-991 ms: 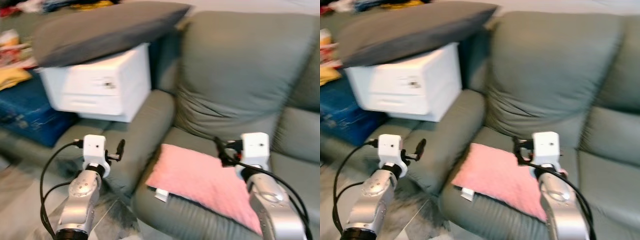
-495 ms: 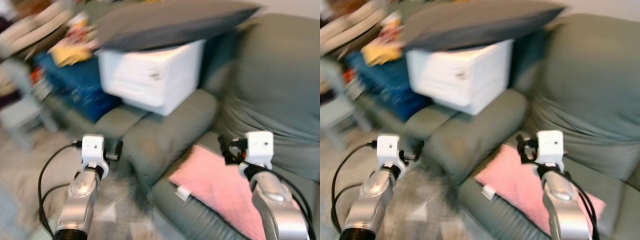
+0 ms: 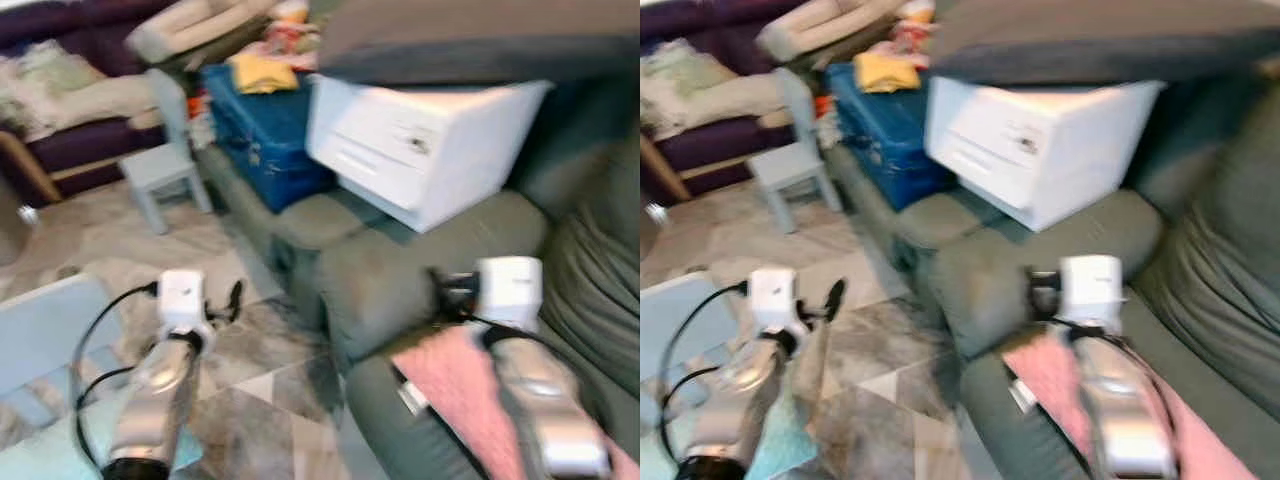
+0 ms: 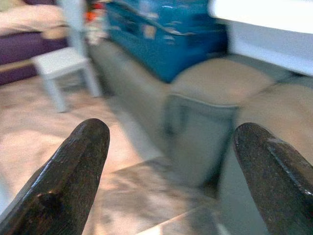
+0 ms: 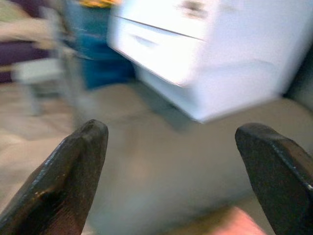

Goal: Move the pillow to the sofa

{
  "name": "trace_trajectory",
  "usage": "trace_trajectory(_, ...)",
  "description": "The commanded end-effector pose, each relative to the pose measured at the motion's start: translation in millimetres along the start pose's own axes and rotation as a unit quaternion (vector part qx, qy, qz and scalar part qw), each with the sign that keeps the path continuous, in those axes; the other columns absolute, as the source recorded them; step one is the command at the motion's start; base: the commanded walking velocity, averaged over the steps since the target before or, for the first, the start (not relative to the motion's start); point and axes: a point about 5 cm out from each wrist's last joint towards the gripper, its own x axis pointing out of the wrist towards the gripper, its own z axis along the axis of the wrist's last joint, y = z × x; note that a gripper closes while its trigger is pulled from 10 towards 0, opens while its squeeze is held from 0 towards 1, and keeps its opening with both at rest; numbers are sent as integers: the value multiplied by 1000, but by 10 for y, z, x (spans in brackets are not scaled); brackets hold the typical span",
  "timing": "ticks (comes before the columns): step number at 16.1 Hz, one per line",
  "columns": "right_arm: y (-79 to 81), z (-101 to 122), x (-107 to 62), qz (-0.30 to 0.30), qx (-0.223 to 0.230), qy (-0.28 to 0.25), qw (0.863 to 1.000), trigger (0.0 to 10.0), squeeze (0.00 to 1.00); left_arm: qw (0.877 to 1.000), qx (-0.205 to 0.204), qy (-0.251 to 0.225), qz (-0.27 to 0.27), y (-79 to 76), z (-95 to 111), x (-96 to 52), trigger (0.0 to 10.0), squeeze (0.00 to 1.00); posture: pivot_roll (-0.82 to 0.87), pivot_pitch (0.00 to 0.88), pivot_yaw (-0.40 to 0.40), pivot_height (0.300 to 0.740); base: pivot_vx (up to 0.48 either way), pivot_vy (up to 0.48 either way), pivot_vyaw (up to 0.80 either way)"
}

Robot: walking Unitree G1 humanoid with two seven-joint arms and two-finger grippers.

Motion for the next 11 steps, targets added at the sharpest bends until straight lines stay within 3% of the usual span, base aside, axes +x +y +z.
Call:
trace_trajectory(1, -59, 15, -8, -8, -5, -2, 1000, 10000, 0, 1000, 15, -12, 5, -16, 52, 12, 10000, 0, -153, 0, 72, 740, 0, 0, 800)
trace_trajectory(11, -29, 25, 2, -6, -4, -5, 1000, 10000, 0, 999, 24, -29, 6, -18, 60, 10, 10000, 0, -160, 0, 81, 740, 0, 0, 800)
